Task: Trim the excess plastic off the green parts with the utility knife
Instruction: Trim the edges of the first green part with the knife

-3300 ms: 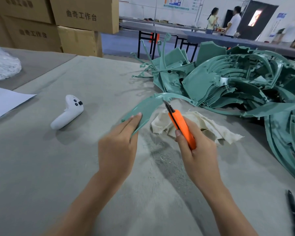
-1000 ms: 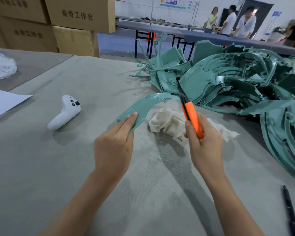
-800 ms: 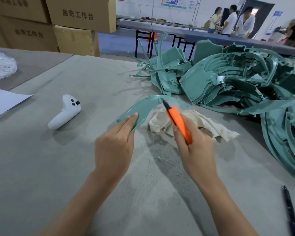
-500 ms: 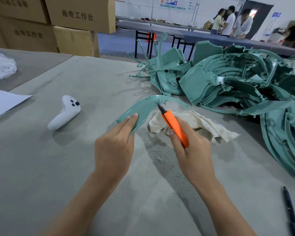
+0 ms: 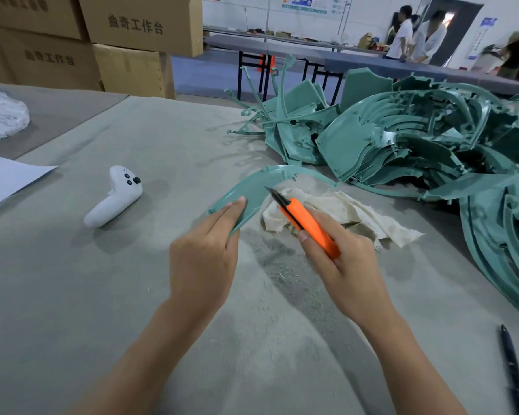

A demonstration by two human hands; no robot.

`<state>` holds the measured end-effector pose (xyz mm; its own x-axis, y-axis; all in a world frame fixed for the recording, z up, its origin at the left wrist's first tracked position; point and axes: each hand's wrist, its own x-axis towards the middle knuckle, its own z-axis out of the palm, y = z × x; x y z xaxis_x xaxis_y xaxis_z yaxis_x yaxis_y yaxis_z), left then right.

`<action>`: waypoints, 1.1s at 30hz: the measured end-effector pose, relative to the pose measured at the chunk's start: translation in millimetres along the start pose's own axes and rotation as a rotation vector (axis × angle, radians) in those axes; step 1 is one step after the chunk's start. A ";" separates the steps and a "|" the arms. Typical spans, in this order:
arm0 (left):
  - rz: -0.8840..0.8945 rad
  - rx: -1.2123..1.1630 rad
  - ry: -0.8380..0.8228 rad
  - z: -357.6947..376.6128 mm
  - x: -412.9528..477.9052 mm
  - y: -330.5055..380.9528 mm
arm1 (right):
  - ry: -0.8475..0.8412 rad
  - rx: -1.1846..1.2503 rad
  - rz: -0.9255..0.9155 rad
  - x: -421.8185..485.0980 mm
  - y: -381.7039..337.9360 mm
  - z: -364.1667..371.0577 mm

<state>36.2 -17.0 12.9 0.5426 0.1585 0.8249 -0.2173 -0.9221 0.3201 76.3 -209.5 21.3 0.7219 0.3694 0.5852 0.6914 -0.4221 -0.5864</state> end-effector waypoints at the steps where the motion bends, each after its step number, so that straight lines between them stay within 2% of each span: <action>1: 0.002 0.000 -0.003 -0.1 -0.1 0.0 | 0.003 -0.014 0.007 0.1 0.5 0.2; 13: -0.018 0.011 0.017 1.5 -0.6 -1.3 | 0.232 -0.120 0.216 3.4 16.0 -10.4; 15: -0.019 0.025 0.018 1.7 -1.1 -1.0 | 0.247 -0.127 0.179 3.1 11.9 -10.1; 18: -0.006 0.030 0.008 1.8 -1.8 1.0 | 0.215 -0.180 0.093 2.6 -0.7 -0.9; 23: -0.034 0.025 0.001 0.5 -0.9 -0.5 | 0.171 -0.236 0.107 -1.2 -2.6 8.3; 29: -0.069 0.055 0.020 -0.1 1.2 -2.9 | 0.005 -0.131 -0.016 -6.0 -13.0 12.5; 33: -0.045 0.049 0.053 0.2 1.4 -3.1 | -0.007 -0.080 -0.021 -5.2 -11.4 10.1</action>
<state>37.8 -14.0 13.0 0.5070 0.2171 0.8342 -0.1533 -0.9296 0.3351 65.0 -198.2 19.3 0.7075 0.3849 0.5927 0.7020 -0.4788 -0.5271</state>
